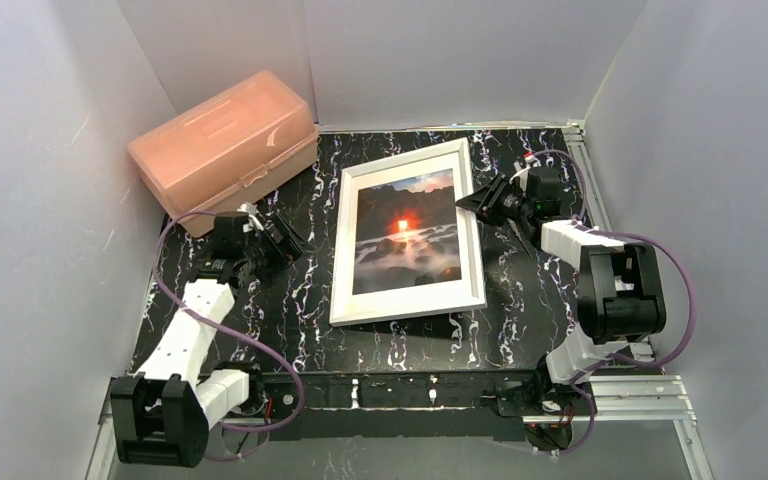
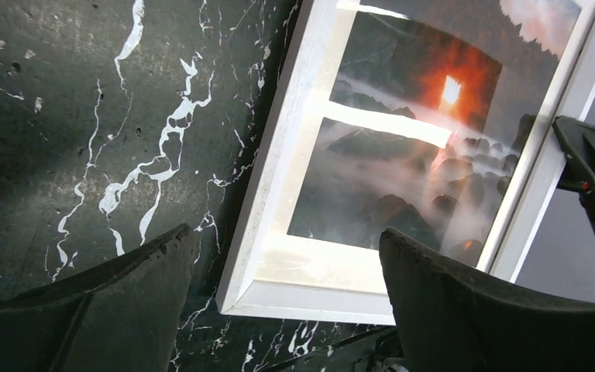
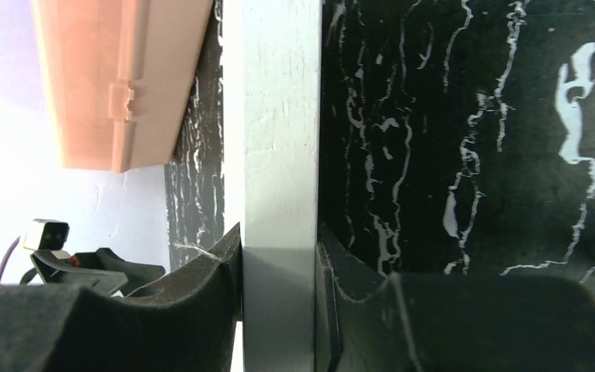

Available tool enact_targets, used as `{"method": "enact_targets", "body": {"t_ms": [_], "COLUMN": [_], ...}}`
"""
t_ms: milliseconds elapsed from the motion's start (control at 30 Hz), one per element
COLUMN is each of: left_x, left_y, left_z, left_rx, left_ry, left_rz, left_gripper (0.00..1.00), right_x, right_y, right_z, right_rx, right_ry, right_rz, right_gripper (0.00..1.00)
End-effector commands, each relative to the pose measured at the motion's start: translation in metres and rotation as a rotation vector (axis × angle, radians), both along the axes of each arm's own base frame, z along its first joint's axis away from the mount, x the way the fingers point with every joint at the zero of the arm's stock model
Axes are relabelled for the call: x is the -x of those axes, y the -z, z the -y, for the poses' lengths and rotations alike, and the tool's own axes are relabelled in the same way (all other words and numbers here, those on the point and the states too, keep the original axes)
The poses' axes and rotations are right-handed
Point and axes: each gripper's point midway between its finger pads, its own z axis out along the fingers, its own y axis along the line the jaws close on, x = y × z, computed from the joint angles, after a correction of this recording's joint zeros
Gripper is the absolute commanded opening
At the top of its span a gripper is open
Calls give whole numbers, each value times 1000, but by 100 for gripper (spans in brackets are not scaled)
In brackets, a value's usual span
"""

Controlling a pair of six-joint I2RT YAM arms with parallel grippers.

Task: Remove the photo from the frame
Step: Turn over the photo frame at the center of the board.

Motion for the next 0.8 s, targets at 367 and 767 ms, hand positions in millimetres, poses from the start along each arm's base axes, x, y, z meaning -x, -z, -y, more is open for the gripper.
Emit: {"method": "enact_targets", "body": {"t_ms": [367, 767], "left_x": [-12, -35], "left_y": [39, 58], "left_z": [46, 81], "left_rx": [-111, -210], "left_ry": [248, 365], "left_rz": [-94, -146], "left_gripper": [85, 82], "right_x": [-43, -42], "right_y": [49, 64], "right_z": [52, 73], "right_rx": [53, 263], "right_ry": [27, 33], "right_rz": [52, 5], "right_gripper": [30, 64]}}
